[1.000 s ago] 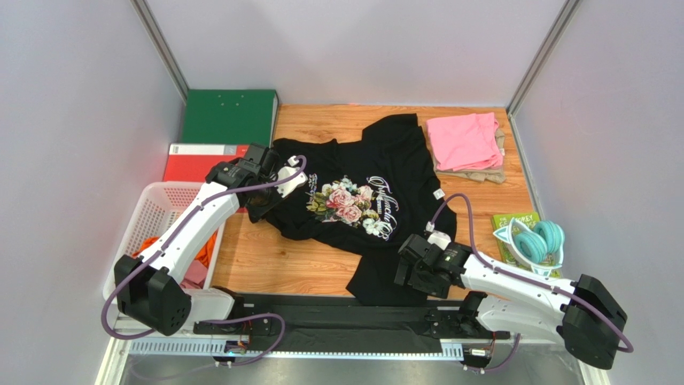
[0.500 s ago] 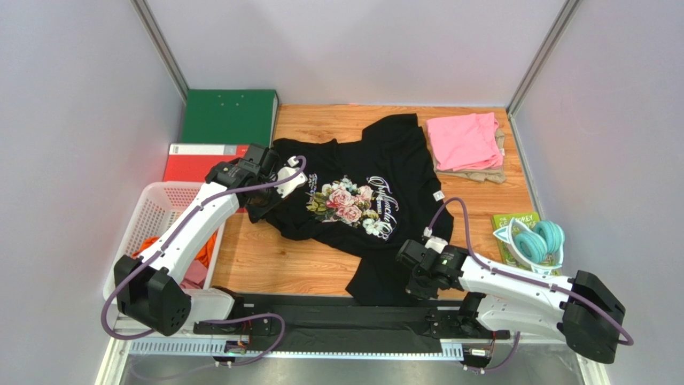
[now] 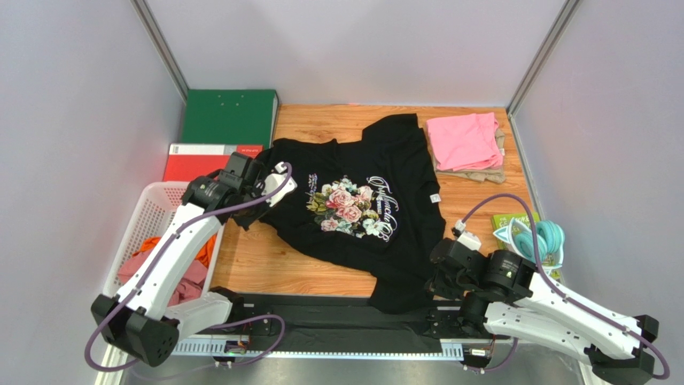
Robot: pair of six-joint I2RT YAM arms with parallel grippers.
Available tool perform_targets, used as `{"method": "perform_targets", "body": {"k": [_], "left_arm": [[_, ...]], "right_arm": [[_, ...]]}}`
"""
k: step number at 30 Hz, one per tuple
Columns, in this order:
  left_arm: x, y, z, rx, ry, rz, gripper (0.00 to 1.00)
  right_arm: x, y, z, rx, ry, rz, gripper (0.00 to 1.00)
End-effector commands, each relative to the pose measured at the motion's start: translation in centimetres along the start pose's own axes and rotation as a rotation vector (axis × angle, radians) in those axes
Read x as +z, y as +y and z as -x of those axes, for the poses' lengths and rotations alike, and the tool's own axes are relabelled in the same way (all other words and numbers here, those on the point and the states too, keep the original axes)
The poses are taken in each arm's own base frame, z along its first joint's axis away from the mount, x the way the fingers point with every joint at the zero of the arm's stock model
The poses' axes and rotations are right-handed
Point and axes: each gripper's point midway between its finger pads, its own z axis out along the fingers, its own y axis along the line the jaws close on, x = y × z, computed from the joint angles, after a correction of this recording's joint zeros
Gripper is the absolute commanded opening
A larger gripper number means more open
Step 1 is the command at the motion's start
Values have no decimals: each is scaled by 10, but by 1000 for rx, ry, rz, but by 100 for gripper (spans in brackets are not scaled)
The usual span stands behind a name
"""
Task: Fold and stack the t-shirts
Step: Grap the side of the flattened tshirt closest away from the robot with both arms, then fold the flattened tshirt in 1/3 of the way
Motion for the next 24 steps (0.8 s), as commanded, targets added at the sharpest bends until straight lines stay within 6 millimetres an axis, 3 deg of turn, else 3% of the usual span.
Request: {"method": "perform_targets", "body": {"k": [1, 7, 13, 19, 24], "left_arm": [[-13, -23, -34, -18, 47, -44, 1], [-19, -52, -73, -33, 74, -79, 5], [-21, -69, -96, -61, 95, -99, 8], [-23, -69, -102, -60, 102, -81, 9], [-34, -54, -88, -49, 73, -37, 9]], "right_arm": [[-16, -29, -7, 28, 29, -77, 0], [-47, -40, -1, 54, 10, -45, 0], [-67, -46, -1, 101, 12, 19, 0], [-79, -39, 3, 116, 6, 82, 0], [-88, -27, 19, 95, -59, 62, 0]]}}
